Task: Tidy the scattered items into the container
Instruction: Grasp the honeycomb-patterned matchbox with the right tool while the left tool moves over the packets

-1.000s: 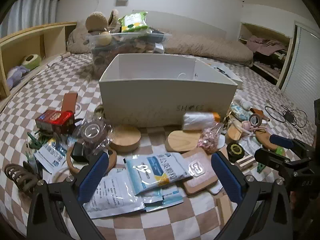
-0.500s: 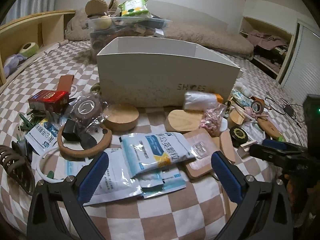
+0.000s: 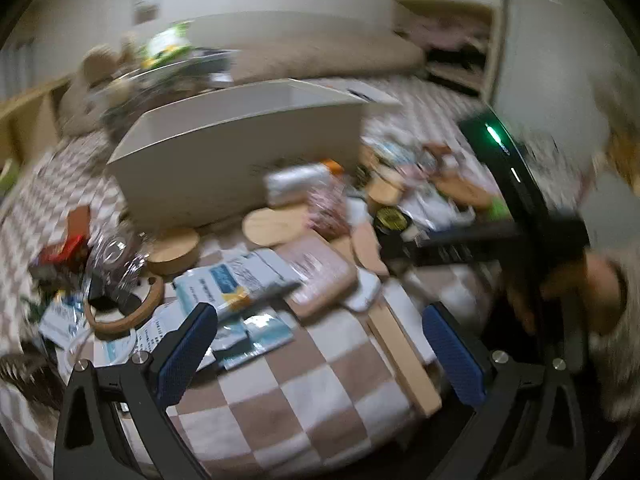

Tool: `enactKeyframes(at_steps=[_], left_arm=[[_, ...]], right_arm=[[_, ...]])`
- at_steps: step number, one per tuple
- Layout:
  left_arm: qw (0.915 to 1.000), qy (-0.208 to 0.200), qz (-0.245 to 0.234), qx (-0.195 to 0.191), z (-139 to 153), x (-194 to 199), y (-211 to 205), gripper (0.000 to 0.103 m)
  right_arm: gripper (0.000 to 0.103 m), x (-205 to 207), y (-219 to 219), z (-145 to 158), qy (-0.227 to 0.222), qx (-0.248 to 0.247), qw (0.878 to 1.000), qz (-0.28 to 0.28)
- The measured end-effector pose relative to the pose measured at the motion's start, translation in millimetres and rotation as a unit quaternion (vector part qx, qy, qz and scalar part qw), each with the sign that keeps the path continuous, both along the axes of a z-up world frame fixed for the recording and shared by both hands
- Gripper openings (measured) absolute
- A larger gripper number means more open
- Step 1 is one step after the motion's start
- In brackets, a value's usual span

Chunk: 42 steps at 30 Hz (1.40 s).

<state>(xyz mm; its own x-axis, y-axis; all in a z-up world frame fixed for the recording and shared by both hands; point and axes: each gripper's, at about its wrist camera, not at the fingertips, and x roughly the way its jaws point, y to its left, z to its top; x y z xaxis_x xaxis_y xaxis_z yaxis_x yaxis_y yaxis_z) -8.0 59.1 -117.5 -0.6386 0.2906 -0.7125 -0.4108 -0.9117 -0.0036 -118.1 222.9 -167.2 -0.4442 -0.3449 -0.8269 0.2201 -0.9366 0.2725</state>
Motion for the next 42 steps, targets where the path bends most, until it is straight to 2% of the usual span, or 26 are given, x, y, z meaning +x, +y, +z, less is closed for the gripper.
enactKeyframes(at_steps=[5, 10, 16, 19, 24, 29, 31, 33, 36, 39, 42], left_arm=[[0.9950, -0.023, -0.076, -0.061, -10, 18, 23, 0.103], [0.9792, -0.041, -0.137, -0.144, -34, 34, 48, 0.103], [0.9590, -0.073, -0.169, -0.215, -70, 31, 73, 0.103], [0.9583, -0.064, -0.147, -0.237, -78, 23, 75, 0.103], [0.9747, -0.059, -0.105, -0.188, -63, -1, 62, 0.103], [0.9792, -0.056, -0.067, -0.183, -68, -19, 49, 0.103], [0.9819, -0.065, -0.052, -0.170, -68, -25, 39, 0.103], [0.9865, -0.090, -0.055, -0.125, -62, -28, 26, 0.103], [0.9915, -0.092, -0.041, -0.082, -50, -29, 9, 0.103], [0.9955, -0.083, 0.005, -0.046, -39, -39, -11, 0.103], [0.9944, -0.082, 0.065, -0.012, -36, -54, -23, 0.103]], right_arm=[[0.059, -1, 2, 1, -0.002, -0.013, 1.000, 0.000], [0.059, -2, 5, 2, -0.007, -0.030, 1.000, -0.003], [0.059, -2, 7, 2, -0.010, -0.042, 0.999, -0.004], [0.059, -3, 9, 2, -0.011, -0.049, 0.999, -0.005], [0.059, -3, 9, 2, -0.013, -0.055, 0.998, -0.003], [0.059, -3, 10, 3, -0.010, -0.061, 0.998, -0.002], [0.059, -3, 11, 4, -0.009, -0.066, 0.998, -0.003], [0.059, -3, 12, 4, -0.008, -0.071, 0.997, -0.003], [0.059, -2, 10, 6, -0.003, -0.076, 0.997, 0.001], [0.059, 0, 10, 9, 0.009, -0.076, 0.997, 0.002], [0.059, 8, 10, 22, 0.048, -0.085, 0.995, 0.005]])
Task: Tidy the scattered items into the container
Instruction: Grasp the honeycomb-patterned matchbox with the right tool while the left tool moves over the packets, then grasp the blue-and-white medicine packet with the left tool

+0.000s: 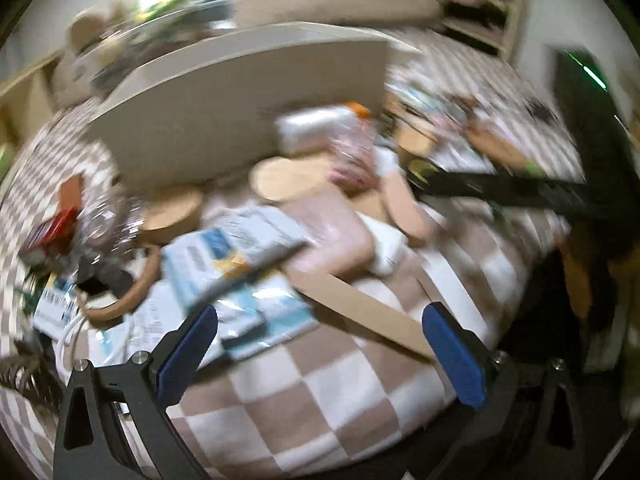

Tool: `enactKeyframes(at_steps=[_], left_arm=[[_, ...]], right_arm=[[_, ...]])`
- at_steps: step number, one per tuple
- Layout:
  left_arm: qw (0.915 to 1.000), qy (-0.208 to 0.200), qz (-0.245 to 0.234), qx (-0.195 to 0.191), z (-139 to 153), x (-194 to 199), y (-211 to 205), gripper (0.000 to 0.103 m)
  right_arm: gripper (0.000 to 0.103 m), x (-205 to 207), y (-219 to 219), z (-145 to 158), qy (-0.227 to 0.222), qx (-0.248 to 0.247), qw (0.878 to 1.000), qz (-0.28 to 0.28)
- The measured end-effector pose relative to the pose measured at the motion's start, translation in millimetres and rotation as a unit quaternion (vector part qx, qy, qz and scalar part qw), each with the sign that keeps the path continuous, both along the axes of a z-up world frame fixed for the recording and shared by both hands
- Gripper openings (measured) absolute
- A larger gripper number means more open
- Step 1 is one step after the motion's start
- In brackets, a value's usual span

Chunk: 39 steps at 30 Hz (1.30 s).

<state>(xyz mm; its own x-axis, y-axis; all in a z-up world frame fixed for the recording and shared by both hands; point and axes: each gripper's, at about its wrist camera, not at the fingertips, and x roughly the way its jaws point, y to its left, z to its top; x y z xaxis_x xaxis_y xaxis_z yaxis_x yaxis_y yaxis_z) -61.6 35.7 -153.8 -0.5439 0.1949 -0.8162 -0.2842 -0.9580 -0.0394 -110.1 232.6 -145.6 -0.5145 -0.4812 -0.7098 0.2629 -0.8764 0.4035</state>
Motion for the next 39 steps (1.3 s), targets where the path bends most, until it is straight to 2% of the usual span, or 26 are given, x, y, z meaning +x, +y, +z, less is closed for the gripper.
enactKeyframes(at_steps=[4, 8, 10, 12, 16, 21, 30, 34, 39], left_arm=[[0.9971, 0.000, 0.073, 0.023, 6, -8, -8, 0.103], [0.9887, -0.002, 0.148, 0.025, 2, -27, -20, 0.103], [0.9851, -0.012, 0.169, 0.029, -3, -35, -23, 0.103], [0.9838, -0.027, 0.173, 0.039, -11, -41, -22, 0.103], [0.9848, -0.014, 0.173, 0.012, -17, -47, -14, 0.103], [0.9858, -0.014, 0.165, 0.026, -19, -46, -19, 0.102], [0.9895, 0.008, 0.145, 0.002, -16, -28, -18, 0.087], [0.9880, 0.008, 0.154, 0.004, -15, -24, -28, 0.074], [0.9876, 0.014, 0.156, -0.003, -19, -26, -37, 0.074]], right_arm=[[0.059, 0, -2, -1, 0.000, -0.002, 1.000, 0.004], [0.059, -1, -5, -2, -0.001, -0.002, 1.000, 0.010], [0.059, -2, -6, -3, -0.003, -0.002, 1.000, 0.013], [0.059, -1, -5, -3, -0.004, -0.003, 1.000, 0.015], [0.059, -1, -6, -3, -0.007, -0.004, 1.000, 0.017], [0.059, -1, -6, -4, -0.008, -0.004, 1.000, 0.018], [0.059, -1, -7, -4, -0.009, -0.002, 1.000, 0.019], [0.059, 0, -6, -4, -0.010, -0.002, 1.000, 0.019], [0.059, 0, -7, -4, -0.011, 0.001, 1.000, 0.023]])
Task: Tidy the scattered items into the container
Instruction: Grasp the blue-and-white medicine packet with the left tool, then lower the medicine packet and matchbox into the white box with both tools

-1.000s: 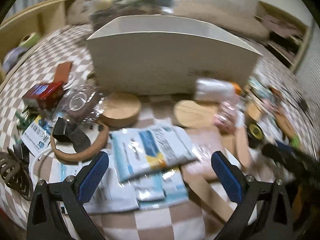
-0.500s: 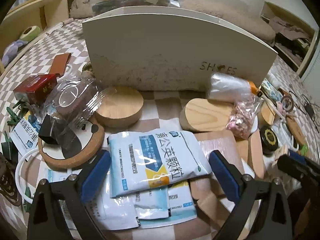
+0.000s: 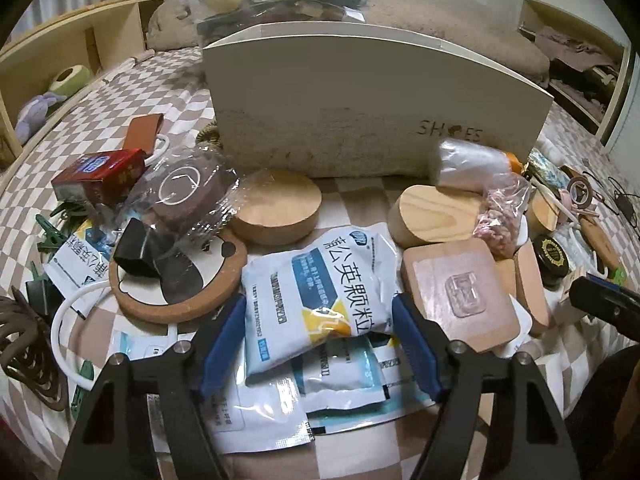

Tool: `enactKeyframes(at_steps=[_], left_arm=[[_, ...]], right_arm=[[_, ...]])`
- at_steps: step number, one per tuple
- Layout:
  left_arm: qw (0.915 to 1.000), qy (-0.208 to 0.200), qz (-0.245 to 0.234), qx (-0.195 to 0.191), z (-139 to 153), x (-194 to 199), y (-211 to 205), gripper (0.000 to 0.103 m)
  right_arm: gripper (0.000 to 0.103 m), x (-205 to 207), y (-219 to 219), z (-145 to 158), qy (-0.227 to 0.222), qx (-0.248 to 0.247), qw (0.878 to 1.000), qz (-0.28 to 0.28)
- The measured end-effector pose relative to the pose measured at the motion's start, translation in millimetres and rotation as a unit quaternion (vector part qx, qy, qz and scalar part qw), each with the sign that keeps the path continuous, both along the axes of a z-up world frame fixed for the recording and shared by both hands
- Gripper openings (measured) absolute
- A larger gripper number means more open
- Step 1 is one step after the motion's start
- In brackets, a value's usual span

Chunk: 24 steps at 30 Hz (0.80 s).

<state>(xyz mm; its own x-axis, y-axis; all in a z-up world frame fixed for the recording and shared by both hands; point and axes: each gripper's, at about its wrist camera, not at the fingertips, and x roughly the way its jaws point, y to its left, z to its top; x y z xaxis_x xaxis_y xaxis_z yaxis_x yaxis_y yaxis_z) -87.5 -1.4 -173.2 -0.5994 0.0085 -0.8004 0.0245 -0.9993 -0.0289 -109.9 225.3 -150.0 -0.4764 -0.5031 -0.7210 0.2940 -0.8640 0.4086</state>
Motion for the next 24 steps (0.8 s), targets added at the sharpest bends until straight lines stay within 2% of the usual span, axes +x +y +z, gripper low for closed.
enactKeyframes(at_steps=[3, 7, 13, 24], left_arm=[[1.0000, 0.001, 0.000, -0.002, -2, -1, 1, 0.074], [0.9998, 0.008, 0.009, 0.015, 0, 1, -1, 0.062], [0.9995, 0.018, 0.006, 0.027, 6, 7, -1, 0.055], [0.9971, 0.043, -0.008, 0.063, 29, 31, -2, 0.054]], right_arm=[[0.059, 1, 0, 0, 0.001, 0.001, 1.000, 0.002], [0.059, 1, -1, 0, 0.002, 0.000, 1.000, 0.001], [0.059, 2, -1, 2, 0.007, 0.000, 1.000, 0.000], [0.059, 12, -3, 15, 0.048, 0.009, 0.999, 0.002]])
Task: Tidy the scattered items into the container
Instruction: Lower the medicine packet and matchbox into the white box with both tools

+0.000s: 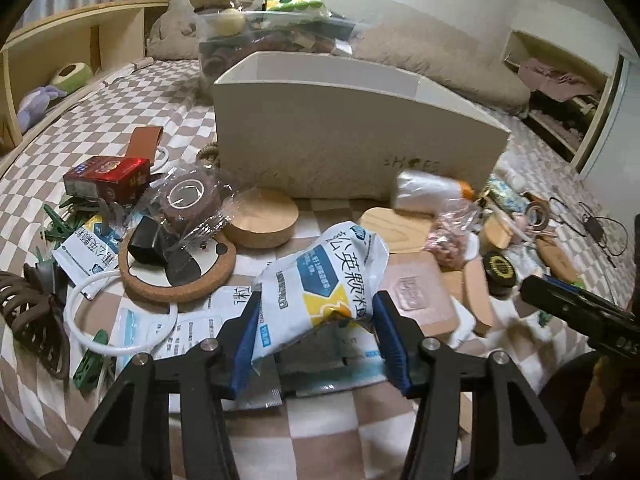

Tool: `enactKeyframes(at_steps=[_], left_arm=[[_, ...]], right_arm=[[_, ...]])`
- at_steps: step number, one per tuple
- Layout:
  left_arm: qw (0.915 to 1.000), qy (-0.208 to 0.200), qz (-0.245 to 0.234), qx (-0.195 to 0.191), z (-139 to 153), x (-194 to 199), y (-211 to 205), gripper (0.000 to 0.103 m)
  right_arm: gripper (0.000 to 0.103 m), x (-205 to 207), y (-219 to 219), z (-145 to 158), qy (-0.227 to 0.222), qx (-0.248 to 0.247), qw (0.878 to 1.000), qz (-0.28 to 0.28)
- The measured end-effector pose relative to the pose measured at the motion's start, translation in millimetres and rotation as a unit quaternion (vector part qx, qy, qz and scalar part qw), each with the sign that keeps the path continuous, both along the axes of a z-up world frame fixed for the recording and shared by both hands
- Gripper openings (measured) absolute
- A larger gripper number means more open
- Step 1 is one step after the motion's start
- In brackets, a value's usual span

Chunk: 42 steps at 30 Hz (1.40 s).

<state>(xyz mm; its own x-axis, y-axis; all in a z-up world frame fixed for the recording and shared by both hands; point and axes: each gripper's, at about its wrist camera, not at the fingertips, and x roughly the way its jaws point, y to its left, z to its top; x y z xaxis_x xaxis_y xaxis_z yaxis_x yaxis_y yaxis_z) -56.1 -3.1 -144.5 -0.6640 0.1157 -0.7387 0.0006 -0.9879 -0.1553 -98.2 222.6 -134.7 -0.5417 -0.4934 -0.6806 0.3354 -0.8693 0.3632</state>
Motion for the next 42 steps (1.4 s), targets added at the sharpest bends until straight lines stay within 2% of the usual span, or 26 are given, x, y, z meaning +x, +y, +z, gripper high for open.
enactKeyframes(at_steps=[10, 18, 32, 42], left_arm=[[0.9996, 0.023, 0.005, 0.016, 19, 11, -3, 0.054], [0.9983, 0.056, -0.004, 0.018, 48, 7, -2, 0.054], [0.9915, 0.129, -0.015, 0.009, 117, -32, -7, 0.054], [0.9892, 0.145, -0.019, 0.001, 136, -64, -4, 0.054]], right_arm=[[0.059, 7, -1, 11, 0.023, 0.001, 1.000, -0.001], [0.059, 5, -7, 41, 0.063, 0.005, 0.998, 0.001], [0.059, -29, -19, 118, 0.147, -0.011, 0.989, 0.010], [0.059, -63, -19, 137, 0.155, -0.013, 0.988, 0.009]])
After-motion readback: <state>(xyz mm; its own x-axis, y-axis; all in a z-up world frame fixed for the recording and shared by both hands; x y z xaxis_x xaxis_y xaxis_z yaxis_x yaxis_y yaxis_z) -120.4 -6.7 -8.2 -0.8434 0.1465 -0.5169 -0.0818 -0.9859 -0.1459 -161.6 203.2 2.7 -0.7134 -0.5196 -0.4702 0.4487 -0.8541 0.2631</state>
